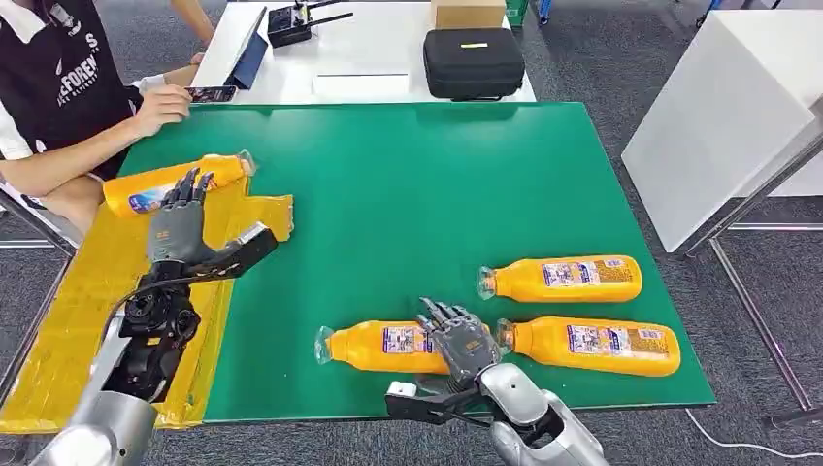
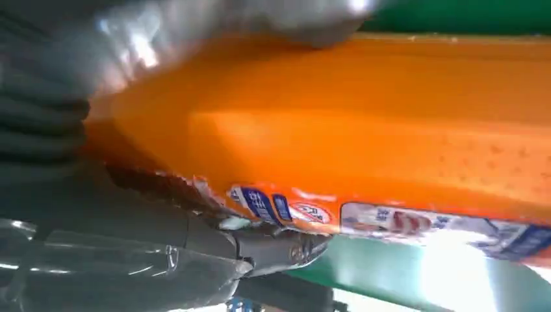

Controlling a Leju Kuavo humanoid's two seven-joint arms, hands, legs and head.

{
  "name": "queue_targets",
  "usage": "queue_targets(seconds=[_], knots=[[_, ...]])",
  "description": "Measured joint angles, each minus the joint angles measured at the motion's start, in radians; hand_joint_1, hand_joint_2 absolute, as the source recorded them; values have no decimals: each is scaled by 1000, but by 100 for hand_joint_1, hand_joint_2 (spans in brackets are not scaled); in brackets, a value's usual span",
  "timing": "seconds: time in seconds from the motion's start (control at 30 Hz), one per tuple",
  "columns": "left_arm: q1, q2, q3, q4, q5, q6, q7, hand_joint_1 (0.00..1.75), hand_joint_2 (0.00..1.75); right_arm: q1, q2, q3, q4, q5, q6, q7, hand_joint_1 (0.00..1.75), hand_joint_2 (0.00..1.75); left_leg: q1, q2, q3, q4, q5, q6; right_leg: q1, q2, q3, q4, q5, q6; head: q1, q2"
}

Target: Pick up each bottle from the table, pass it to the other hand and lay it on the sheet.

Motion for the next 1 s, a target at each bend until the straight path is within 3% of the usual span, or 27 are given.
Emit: queue_targets(seconds=[0.27,0.37,0.53,0.63,0.87,1.0], knots=[[71,-35,-30,-219,238,-58,-115,0,175,-5,34,-28,37,-30,-68,0,175,175,0,1,3,0,-1,0,0,0,2,0,-1,-1,0,0],[132,-41,-45,-347,562,-220,-240,0,175,20,51,-69,18,-77,-137,-13,175,175,0,-1,2,0,0,0,0,-1,2,0,-1,-1,0,0],[175,-52,-58,-455,673,-283,-278,0,175,41,63,-110,-1,-115,-172,-38,175,175,0,0,1,0,-1,0,0,-1,1,0,0,0,-1,0],[219,-53,-73,-548,840,-386,-331,0,175,74,83,-161,-43,-255,-305,-155,175,175,0,-1,0,0,-1,0,0,-1,0,0,-1,1,0,0],[255,-54,-128,-638,1139,-618,-318,0,175,107,141,-296,-148,-656,-511,-430,175,175,0,-1,0,0,-2,0,0,-1,0,0,-2,2,0,0],[253,-55,-161,-636,1196,-640,-290,0,175,107,167,-337,-160,-740,-570,-500,175,175,0,0,0,0,-2,0,0,-1,0,0,-3,1,0,0]])
